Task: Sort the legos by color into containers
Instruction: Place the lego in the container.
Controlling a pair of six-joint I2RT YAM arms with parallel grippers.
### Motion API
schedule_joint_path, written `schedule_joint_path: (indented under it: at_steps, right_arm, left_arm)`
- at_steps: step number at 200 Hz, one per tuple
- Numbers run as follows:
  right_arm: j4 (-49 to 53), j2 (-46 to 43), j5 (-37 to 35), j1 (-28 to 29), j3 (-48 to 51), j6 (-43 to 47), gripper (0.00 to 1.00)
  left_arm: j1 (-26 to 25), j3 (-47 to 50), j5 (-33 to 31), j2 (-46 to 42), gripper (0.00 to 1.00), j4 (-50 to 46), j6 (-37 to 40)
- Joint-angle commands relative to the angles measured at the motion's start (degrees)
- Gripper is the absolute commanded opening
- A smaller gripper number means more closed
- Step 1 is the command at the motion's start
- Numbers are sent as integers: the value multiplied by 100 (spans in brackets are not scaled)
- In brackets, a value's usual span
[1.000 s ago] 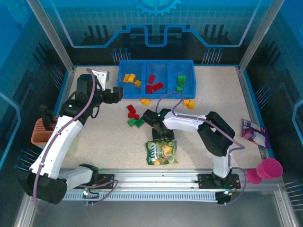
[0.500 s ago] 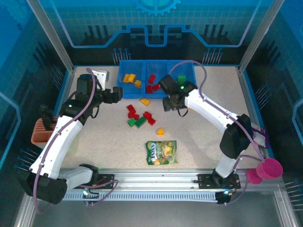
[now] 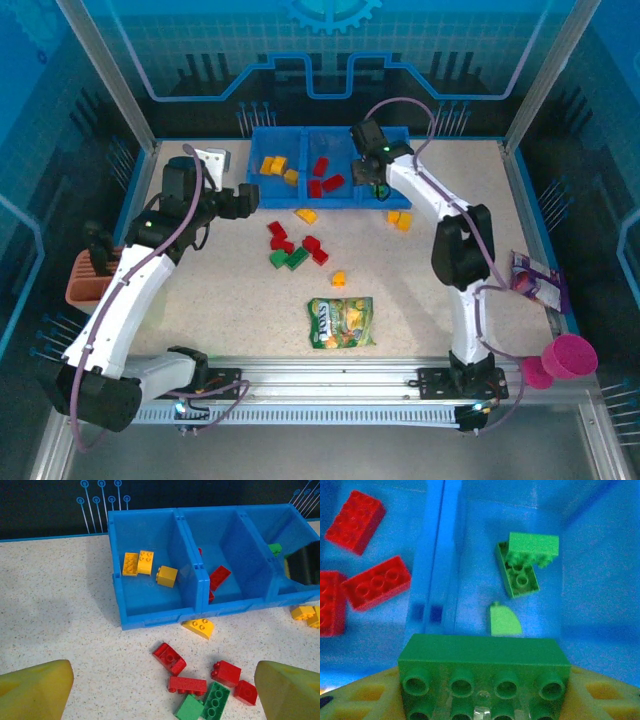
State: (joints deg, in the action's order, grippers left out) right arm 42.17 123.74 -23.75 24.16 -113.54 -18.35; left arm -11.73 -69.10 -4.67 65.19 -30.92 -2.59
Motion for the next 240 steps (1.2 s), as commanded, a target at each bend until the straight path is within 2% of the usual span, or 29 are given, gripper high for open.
schedule_joint_path:
  at_steps: [1,91,127,183,240]
  right_arm:
    - [-328,361,-200,-60,-464,165,47]
    - [-1286,363,-169,-467,-119,88,47]
    - [-1212,703,37,-594,-625,45,49]
    - [-836,1755,250,-726,-1957,61,52]
    - [-761,2193,506,-842,-2629,42,55]
  left_arm:
    - [65,43,-61,-76,94,59,136]
    - [74,24,0,71,94,60,136]
    - [74,-8,20,133,94,42,128]
    - [91,-110,27,255,94,-32,135]
    - [100,-179,21,398,94,-94,162]
